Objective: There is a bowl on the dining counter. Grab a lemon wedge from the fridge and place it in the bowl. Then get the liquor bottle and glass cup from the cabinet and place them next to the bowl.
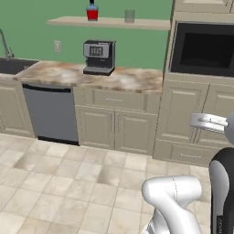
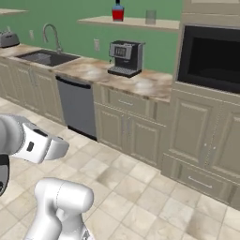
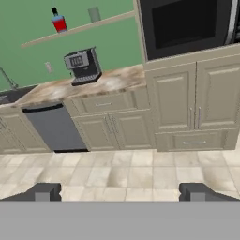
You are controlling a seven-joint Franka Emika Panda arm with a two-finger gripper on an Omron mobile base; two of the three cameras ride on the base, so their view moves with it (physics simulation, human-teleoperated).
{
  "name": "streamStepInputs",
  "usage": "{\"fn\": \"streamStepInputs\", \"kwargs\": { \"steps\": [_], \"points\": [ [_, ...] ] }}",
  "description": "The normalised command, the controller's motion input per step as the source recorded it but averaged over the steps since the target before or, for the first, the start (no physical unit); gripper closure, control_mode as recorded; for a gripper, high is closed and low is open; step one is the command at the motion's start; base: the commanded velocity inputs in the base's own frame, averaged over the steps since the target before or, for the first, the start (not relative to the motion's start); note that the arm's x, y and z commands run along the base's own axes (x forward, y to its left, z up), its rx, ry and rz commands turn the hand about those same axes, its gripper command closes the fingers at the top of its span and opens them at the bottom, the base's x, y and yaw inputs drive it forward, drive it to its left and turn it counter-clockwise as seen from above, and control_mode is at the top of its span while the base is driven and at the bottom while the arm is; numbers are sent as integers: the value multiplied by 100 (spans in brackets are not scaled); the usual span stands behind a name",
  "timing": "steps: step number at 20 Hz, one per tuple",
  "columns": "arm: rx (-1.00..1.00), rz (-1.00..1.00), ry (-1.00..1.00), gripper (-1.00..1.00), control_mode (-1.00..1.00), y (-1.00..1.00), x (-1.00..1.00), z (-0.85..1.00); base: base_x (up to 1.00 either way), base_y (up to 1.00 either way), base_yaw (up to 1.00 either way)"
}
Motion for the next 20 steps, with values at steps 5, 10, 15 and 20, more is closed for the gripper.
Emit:
{"fn": "streamStepInputs", "kwargs": {
  "steps": [5, 10, 15, 20],
  "points": [
    [0, 0, 0, -100, 100, 0, 0, 0, 100, 30, -26],
    [0, 0, 0, -100, 100, 0, 0, 0, 100, 49, -30],
    [0, 0, 0, -100, 100, 0, 0, 0, 96, 65, -27],
    [0, 0, 0, -100, 100, 0, 0, 0, 76, 89, -19]
  ]
}}
